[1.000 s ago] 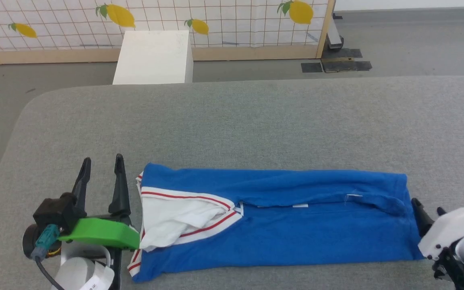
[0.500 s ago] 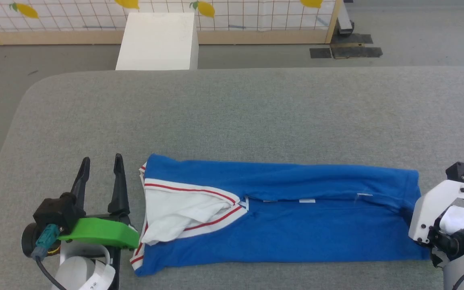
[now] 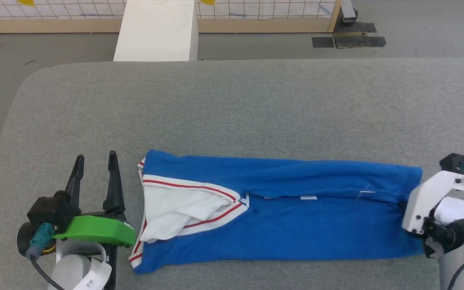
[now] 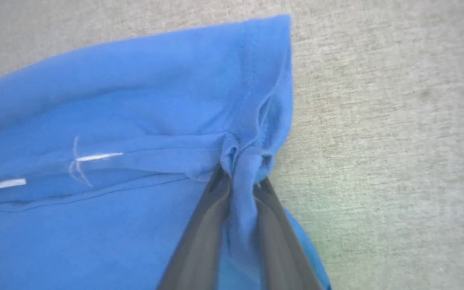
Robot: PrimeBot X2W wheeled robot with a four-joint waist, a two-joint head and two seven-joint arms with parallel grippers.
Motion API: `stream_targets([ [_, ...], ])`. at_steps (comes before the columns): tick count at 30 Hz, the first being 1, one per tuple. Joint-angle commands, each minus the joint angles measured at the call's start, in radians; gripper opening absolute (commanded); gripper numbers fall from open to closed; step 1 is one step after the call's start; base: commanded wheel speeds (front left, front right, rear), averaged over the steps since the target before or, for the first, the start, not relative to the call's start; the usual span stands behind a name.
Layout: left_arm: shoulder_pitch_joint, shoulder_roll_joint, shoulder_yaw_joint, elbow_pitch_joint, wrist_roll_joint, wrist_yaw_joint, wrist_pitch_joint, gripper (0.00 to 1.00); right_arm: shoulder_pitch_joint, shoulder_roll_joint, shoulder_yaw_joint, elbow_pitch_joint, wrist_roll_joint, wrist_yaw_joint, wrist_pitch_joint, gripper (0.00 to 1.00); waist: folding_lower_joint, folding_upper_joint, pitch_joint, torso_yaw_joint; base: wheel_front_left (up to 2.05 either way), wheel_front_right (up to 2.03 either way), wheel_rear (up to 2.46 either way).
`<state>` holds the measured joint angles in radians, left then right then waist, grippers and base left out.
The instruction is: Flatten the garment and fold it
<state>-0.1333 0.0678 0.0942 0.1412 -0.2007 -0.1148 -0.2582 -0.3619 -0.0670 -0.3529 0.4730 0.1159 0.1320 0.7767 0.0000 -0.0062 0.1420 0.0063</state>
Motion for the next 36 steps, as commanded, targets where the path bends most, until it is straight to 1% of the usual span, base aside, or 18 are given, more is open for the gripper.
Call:
stream_targets([
  [1, -0.014, -0.006, 0.004, 0.001, 0.016, -0.007, -0.004, 1.0, 0.021, 0.017, 0.006, 0.005, 0.0, -0.001, -0.011, 0.0, 0.0, 0.0062, 0.0, -0.001, 0.0, 0.0, 0.0],
  [4, -0.014, -0.008, 0.006, 0.004, 0.02, -0.009, -0.004, 1.0, 0.031, 0.012, -0.005, -0.015, -0.019, -0.001, -0.043, 0.0, 0.0, 0.0062, -0.002, -0.003, 0.0, 0.0, 0.0],
  [7, -0.014, -0.01, 0.008, 0.006, 0.023, -0.011, -0.004, 1.0, 0.038, -0.011, -0.032, -0.031, -0.055, -0.001, -0.079, 0.0, 0.0, 0.0062, -0.004, -0.005, 0.0, 0.0, 0.0],
  [9, -0.014, -0.011, 0.008, 0.008, 0.024, -0.012, -0.004, 1.0, 0.043, -0.035, -0.064, -0.038, -0.096, -0.001, -0.108, 0.0, 0.0, 0.0062, -0.005, -0.005, 0.0, 0.0, 0.0],
  [13, -0.016, -0.012, 0.006, 0.008, 0.027, -0.013, -0.004, 1.0, 0.045, -0.084, -0.163, -0.054, -0.218, -0.001, -0.205, 0.0, 0.0, 0.0062, -0.005, -0.002, 0.0, 0.0, 0.0],
  [17, -0.017, -0.013, 0.007, 0.01, 0.03, -0.014, -0.004, 1.0, 0.038, -0.101, -0.237, -0.042, -0.313, -0.001, -0.264, 0.0, 0.0, 0.0062, -0.005, 0.0, 0.0, 0.0, 0.0],
  [20, -0.014, -0.013, 0.008, 0.012, 0.032, -0.015, -0.004, 1.0, 0.03, -0.096, -0.253, -0.027, -0.353, -0.001, -0.284, 0.0, 0.0, 0.0062, -0.009, -0.002, 0.0, 0.0, 0.0],
  [22, -0.011, -0.014, 0.011, 0.013, 0.033, -0.015, -0.004, 1.0, 0.028, -0.092, -0.237, -0.021, -0.364, -0.001, -0.288, 0.0, 0.0, 0.0062, -0.013, -0.003, 0.0, 0.0, 0.0],
  [24, -0.008, -0.014, 0.012, 0.013, 0.034, -0.015, -0.004, 1.0, 0.035, -0.095, -0.193, -0.028, -0.365, -0.001, -0.284, 0.0, 0.0, 0.0062, -0.018, -0.003, 0.0, 0.0, 0.0],
  [26, -0.003, -0.014, 0.012, 0.014, 0.034, -0.015, -0.004, 1.0, 0.049, -0.1, -0.131, -0.059, -0.349, -0.001, -0.273, 0.0, 0.0, 0.0062, -0.026, -0.002, 0.0, 0.0, 0.0],
  [28, 0.003, -0.014, 0.011, 0.014, 0.036, -0.015, -0.004, 1.0, 0.077, -0.108, -0.056, -0.119, -0.317, -0.001, -0.239, 0.0, 0.0, 0.0062, -0.035, -0.002, 0.0, 0.0, 0.0],
  [30, 0.01, -0.014, 0.011, 0.015, 0.037, -0.015, -0.004, 1.0, 0.117, -0.115, 0.019, -0.212, -0.276, -0.001, -0.182, 0.0, 0.0, 0.0062, -0.044, -0.003, 0.0, 0.0, 0.0],
  [32, 0.016, -0.014, 0.009, 0.016, 0.038, -0.016, -0.004, 1.0, 0.165, -0.125, 0.091, -0.342, -0.223, -0.001, -0.109, 0.0, 0.0, 0.0062, -0.053, -0.003, 0.0, 0.0, 0.0],
  [35, 0.022, -0.015, 0.005, 0.017, 0.037, -0.016, -0.004, 1.0, 0.24, -0.147, 0.191, -0.578, -0.152, -0.001, 0.013, 0.0, 0.0, 0.0062, -0.062, -0.001, 0.0, 0.0, 0.0],
  [36, 0.023, -0.015, 0.004, 0.017, 0.037, -0.016, -0.004, 1.0, 0.253, -0.15, 0.212, -0.627, -0.136, -0.001, 0.039, 0.0, 0.0, 0.0062, -0.063, -0.001, 0.0, 0.0, 0.0],
])
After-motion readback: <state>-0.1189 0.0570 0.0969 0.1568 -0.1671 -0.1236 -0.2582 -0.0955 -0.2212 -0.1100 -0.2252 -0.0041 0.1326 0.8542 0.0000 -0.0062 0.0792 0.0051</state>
